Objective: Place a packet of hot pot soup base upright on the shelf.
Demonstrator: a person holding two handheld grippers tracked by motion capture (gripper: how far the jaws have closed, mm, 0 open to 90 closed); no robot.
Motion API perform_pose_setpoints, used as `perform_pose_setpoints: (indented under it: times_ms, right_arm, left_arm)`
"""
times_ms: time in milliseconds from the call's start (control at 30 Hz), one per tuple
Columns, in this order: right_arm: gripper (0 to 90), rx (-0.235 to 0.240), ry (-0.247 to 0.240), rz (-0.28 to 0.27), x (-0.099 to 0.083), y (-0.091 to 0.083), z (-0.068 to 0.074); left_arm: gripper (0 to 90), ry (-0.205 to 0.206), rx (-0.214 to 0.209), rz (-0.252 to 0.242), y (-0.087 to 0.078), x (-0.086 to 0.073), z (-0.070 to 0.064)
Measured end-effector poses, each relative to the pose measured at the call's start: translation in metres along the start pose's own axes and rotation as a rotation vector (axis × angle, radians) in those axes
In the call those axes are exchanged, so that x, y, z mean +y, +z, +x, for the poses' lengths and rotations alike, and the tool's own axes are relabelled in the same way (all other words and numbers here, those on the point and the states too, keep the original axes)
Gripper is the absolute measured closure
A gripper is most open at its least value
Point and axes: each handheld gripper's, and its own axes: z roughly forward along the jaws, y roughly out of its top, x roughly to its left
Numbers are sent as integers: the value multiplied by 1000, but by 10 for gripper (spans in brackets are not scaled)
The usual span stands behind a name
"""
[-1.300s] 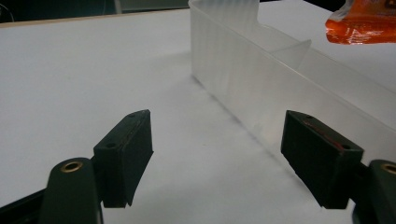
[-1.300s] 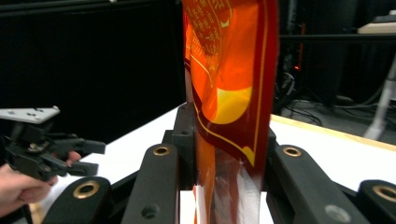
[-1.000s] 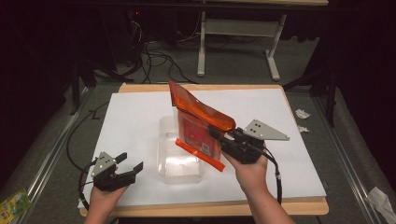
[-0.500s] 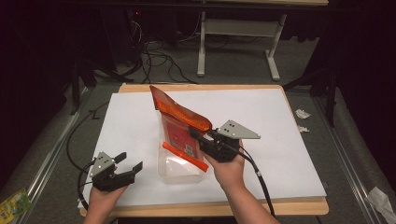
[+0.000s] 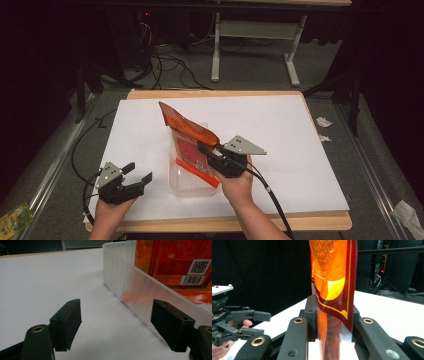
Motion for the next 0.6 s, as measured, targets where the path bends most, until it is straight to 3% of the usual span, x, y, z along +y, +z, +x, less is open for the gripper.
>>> perform_pose_setpoints:
  times_ms: [433, 500, 600]
  right_arm:
    - [722, 20, -33, 9, -13, -8, 2]
    - [721, 10, -25, 49, -22, -9, 1]
    - [719, 24, -1, 43, -35, -15, -2]
  left_arm:
    - [253, 2, -9, 3, -1, 0, 0]
    - [252, 6, -13, 6, -1, 0, -1]
    - [252, 10, -13, 8, -1, 0, -1]
